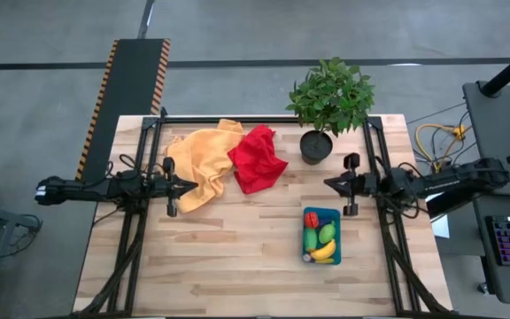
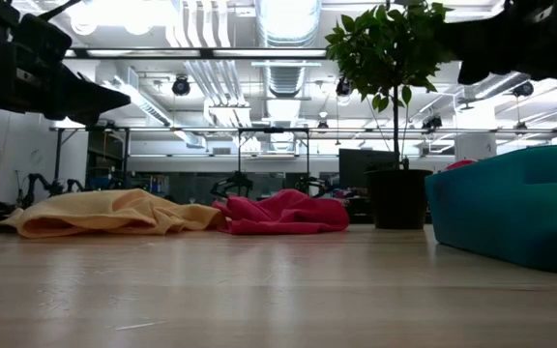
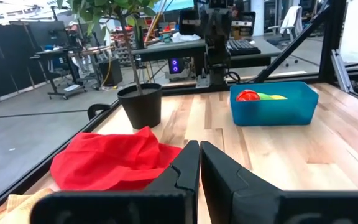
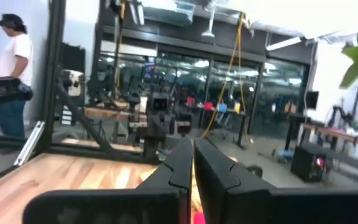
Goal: Pick and placing Produce into tupperware
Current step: Return to Home Position
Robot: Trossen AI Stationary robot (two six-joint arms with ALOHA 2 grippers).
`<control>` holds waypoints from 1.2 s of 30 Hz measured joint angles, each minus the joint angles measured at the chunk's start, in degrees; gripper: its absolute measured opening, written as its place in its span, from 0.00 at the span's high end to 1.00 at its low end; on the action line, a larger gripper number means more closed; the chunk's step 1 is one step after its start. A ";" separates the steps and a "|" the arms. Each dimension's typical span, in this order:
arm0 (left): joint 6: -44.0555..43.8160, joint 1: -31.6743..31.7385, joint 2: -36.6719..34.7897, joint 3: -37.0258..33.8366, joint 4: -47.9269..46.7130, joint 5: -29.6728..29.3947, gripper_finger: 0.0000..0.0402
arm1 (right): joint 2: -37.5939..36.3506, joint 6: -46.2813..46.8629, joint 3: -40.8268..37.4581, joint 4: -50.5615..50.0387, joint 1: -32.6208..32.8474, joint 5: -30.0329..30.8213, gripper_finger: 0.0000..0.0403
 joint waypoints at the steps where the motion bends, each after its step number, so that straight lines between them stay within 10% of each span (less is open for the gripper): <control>1: -0.01 0.02 0.03 -0.02 0.02 0.01 1.00 | -0.46 -0.28 0.19 -0.09 -0.88 -1.31 0.98; 14: -0.20 0.22 1.16 -0.06 0.04 -0.14 1.00 | -12.05 5.75 -1.26 -12.62 -9.93 -9.58 0.98; 36: -0.03 0.25 0.62 -0.24 0.48 3.53 1.00 | -25.26 12.17 -1.23 -41.13 -7.04 -4.59 0.98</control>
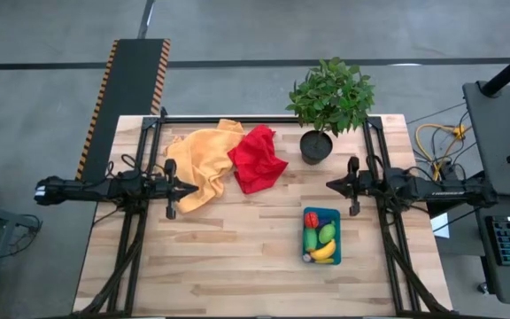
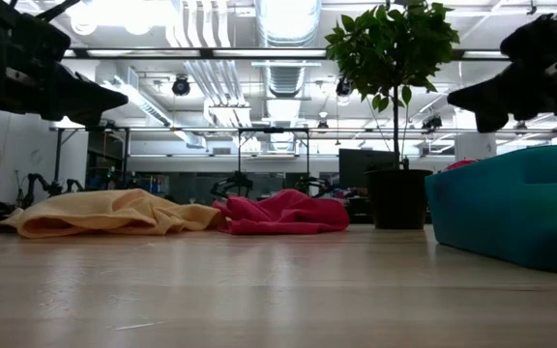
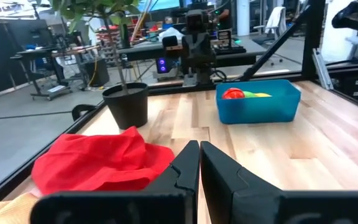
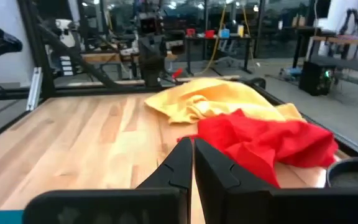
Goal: Pick and placing Produce into tupperware
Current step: Return to Home Position
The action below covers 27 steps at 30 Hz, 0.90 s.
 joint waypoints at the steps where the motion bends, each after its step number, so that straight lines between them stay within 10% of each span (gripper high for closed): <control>1: -0.03 0.03 0.00 -0.01 0.04 0.02 1.00 | -0.01 -0.35 0.00 0.43 -0.03 -0.33 0.98; 27: -1.12 0.02 -4.58 -0.09 -1.16 4.13 1.00 | -8.23 -2.57 0.04 -4.45 0.23 -3.45 0.98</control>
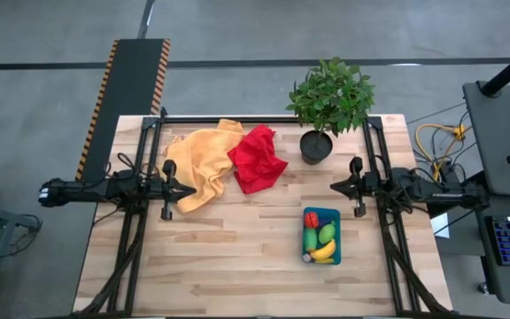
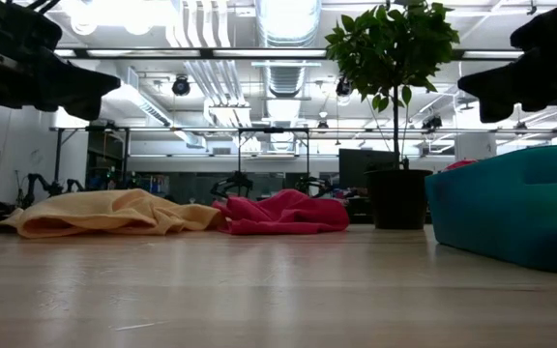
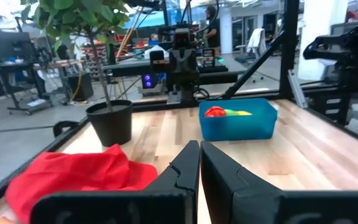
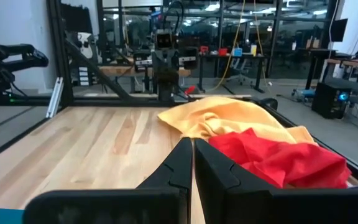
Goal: Pick and placing Produce into tupperware
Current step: Return to Home Position
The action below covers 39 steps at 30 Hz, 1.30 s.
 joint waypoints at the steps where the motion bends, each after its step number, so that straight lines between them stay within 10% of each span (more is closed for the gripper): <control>1: -0.52 -0.03 -0.20 0.00 -0.17 0.26 1.00 | -0.06 0.02 0.00 0.08 0.00 -0.02 0.98; 39: 0.73 0.01 2.85 0.00 0.50 0.33 1.00 | 0.81 -3.93 -0.02 0.02 -0.02 -0.01 0.98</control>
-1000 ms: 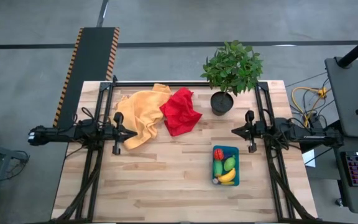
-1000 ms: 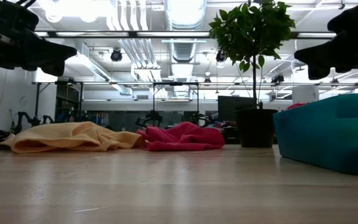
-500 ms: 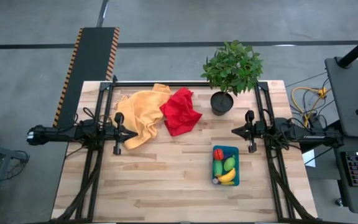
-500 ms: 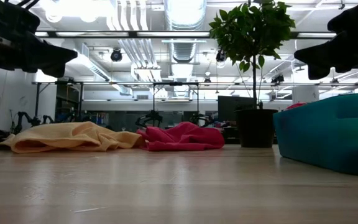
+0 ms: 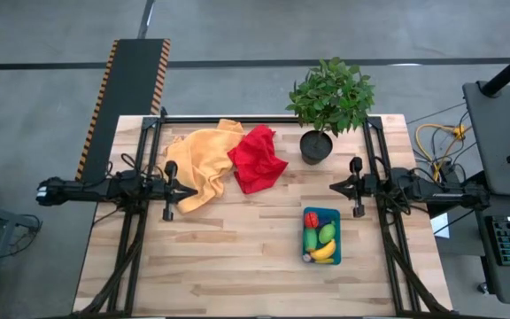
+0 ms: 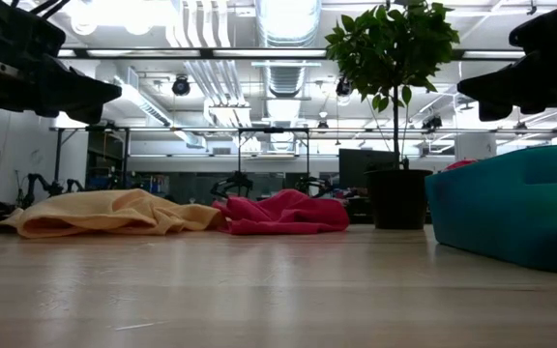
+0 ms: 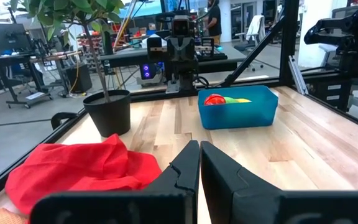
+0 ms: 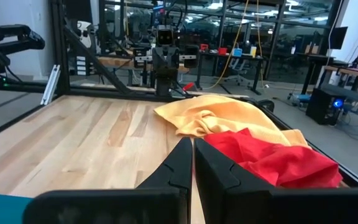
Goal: Pick and placing Produce into tupperware
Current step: Return to Home Position
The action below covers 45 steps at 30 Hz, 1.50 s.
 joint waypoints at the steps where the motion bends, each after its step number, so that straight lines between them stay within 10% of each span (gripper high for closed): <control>1: 0.01 0.00 0.05 0.00 0.02 0.00 1.00 | 0.00 0.21 0.00 0.00 0.00 0.00 0.98; 45: 0.02 0.00 0.17 0.00 1.34 0.04 1.00 | 0.04 4.41 0.00 0.11 -0.02 0.66 0.98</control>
